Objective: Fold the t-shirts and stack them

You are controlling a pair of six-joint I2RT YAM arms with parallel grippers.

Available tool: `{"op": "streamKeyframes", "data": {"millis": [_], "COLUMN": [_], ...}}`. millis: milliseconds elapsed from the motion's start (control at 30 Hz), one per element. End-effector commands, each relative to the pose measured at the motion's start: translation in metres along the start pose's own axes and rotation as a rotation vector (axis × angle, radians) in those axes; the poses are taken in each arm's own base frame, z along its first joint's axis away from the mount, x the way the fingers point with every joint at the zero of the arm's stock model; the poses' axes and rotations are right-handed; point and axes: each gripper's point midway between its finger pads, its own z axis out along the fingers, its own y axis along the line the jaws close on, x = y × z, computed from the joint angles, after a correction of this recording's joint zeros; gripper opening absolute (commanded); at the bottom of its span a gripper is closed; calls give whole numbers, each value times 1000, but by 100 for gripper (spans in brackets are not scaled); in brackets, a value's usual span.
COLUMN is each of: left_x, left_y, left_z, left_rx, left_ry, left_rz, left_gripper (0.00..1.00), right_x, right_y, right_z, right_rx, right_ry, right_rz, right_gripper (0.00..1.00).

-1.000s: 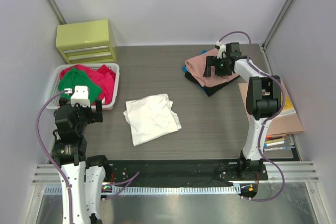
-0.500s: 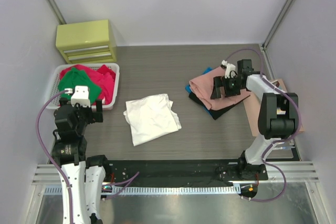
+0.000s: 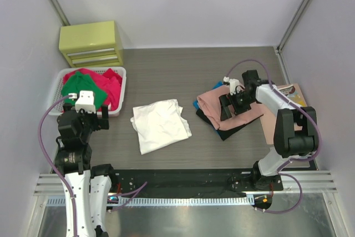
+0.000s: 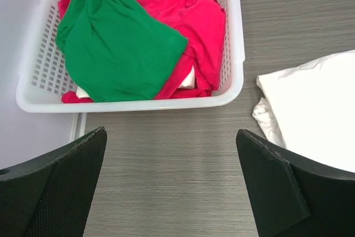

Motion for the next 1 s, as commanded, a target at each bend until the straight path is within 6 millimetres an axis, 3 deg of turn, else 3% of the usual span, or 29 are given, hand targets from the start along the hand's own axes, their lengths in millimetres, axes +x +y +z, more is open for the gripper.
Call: {"op": "streamKeyframes", "data": {"millis": [0, 167, 267, 367, 500, 533, 667, 767, 833, 900, 933, 967], "left_x": [-1, -1, -1, -1, -1, 1, -1, -2, -1, -6, -12, -11], "left_y": [0, -1, 0, 0, -3, -3, -3, -5, -18, -50, -64, -74], "left_z": [0, -1, 0, 0, 1, 2, -1, -1, -2, -5, -18, -20], "left_rx": [8, 8, 5, 9, 26, 26, 21, 31, 105, 306, 395, 474], "left_ry": [-12, -12, -12, -11, -10, -2, -13, -16, -7, 4, 41, 99], "left_rz": [12, 12, 12, 15, 15, 12, 15, 9, 0, 1, -21, -45], "left_gripper": [100, 100, 100, 100, 100, 100, 100, 100, 100, 100, 100, 100], "right_x": [17, 17, 10, -24, -89, -106, -126, -122, -110, -96, -88, -84], "right_y": [26, 22, 15, 17, 33, 44, 67, 84, 95, 116, 117, 116], "right_z": [1, 8, 1, -33, -113, -142, -190, -204, -193, -177, -168, -163], "right_rx": [-62, -54, 6, 77, 181, 200, 202, 163, 82, -66, -96, -92], "right_ry": [68, 80, 45, -101, -380, -471, -587, -625, -595, -543, -514, -494], "right_rz": [13, 34, 8, -78, -193, -206, -226, -225, -196, -185, -181, -201], "right_gripper": [100, 100, 100, 100, 100, 100, 100, 100, 92, 95, 98, 100]}}
